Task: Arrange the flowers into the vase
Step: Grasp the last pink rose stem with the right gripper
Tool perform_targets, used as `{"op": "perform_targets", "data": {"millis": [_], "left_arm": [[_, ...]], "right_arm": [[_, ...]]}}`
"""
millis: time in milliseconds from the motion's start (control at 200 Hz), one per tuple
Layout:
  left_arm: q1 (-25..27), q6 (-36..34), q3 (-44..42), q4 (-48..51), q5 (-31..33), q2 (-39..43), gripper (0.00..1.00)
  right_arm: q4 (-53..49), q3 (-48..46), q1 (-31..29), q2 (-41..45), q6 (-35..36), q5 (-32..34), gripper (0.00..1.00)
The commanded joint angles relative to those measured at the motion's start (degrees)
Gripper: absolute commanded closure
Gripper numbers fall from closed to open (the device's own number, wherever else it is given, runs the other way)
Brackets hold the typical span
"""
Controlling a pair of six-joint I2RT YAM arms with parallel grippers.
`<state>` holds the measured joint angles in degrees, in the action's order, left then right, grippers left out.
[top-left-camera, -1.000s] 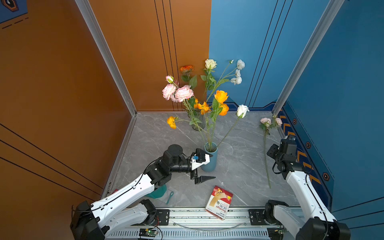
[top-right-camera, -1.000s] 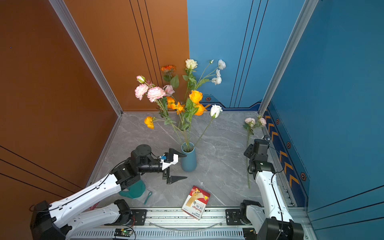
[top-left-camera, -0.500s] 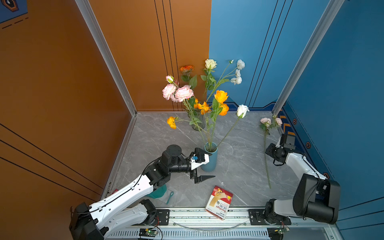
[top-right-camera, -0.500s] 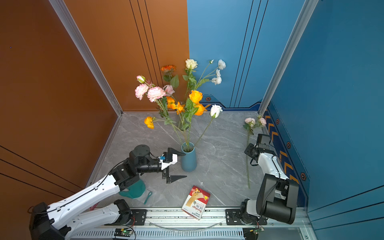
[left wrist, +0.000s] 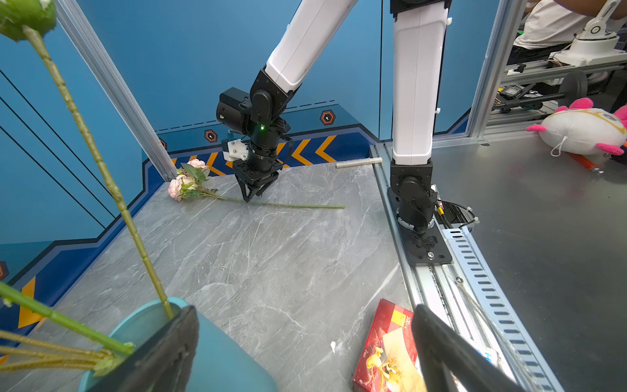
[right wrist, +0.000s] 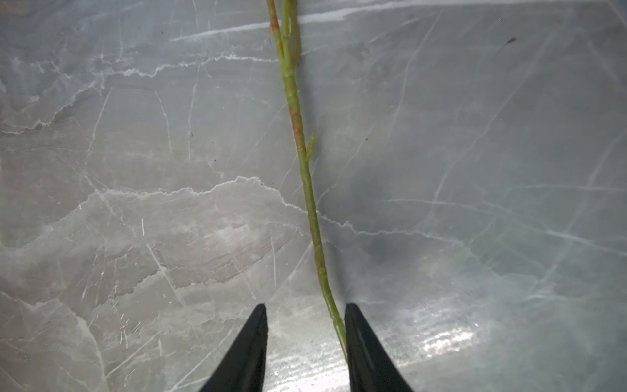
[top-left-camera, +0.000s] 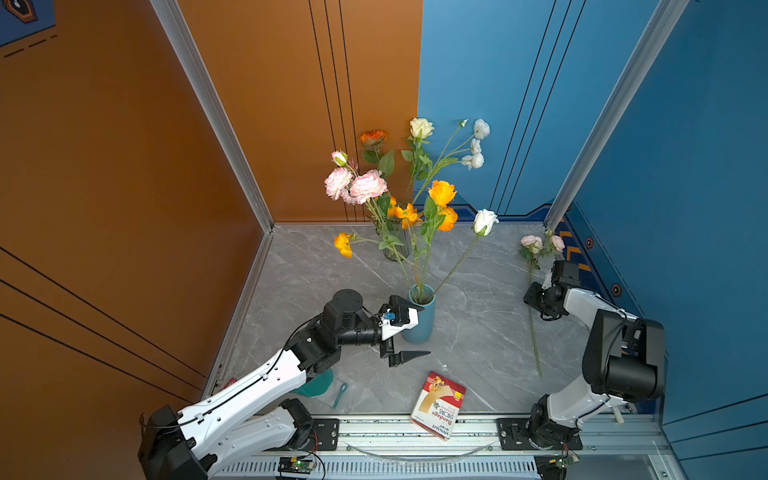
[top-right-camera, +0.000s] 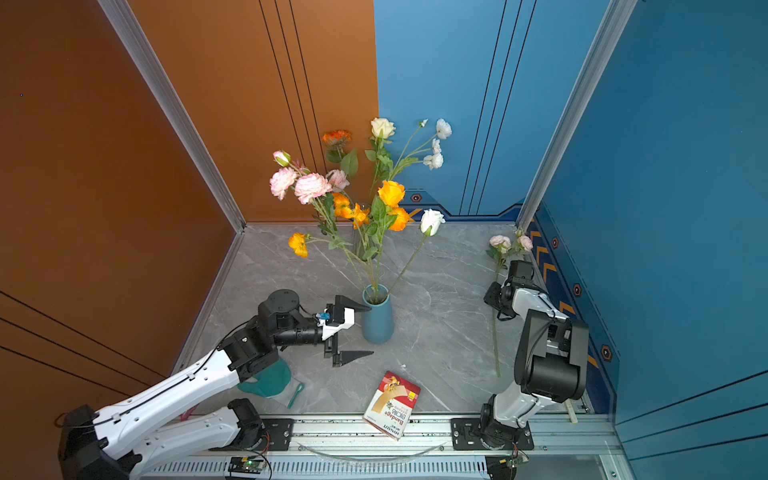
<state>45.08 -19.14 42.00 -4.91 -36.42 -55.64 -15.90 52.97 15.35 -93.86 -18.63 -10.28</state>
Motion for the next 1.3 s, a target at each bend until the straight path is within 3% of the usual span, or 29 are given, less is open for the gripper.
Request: {"op": "perform_targets", "data": {"millis": [0, 245, 756, 1071, 1291], "left_arm": [[0.5, -0.7, -0.1, 0.4, -0.5, 0.9, 0.02], [0.4, -0.6, -0.2, 0.3, -0.8, 1.1, 0.02], [0.1, -0.7, 0.0, 0.7, -0.7, 1.6, 0.02], [0.2, -0.7, 0.0, 0.8, -0.5, 1.7, 0.02], [0.1, -0.7, 0.0, 0.9, -0.4, 1.8, 0.02]], "right_arm": [[-0.4, 2.8, -0.5, -2.2, 1.3, 2.3, 0.63], [-1.3, 6.8, -0.9, -5.9, 1.7, 6.6, 0.68], [-5.6, 14.7, -2.0, -14.5, 3.7, 8.0, 0.74], [-8.5, 15.4, -2.5, -14.6, 5.5, 9.3, 0.88], [-7.9, 14.4, -4.0, -11.9, 5.6, 4.7, 1.0]]}}
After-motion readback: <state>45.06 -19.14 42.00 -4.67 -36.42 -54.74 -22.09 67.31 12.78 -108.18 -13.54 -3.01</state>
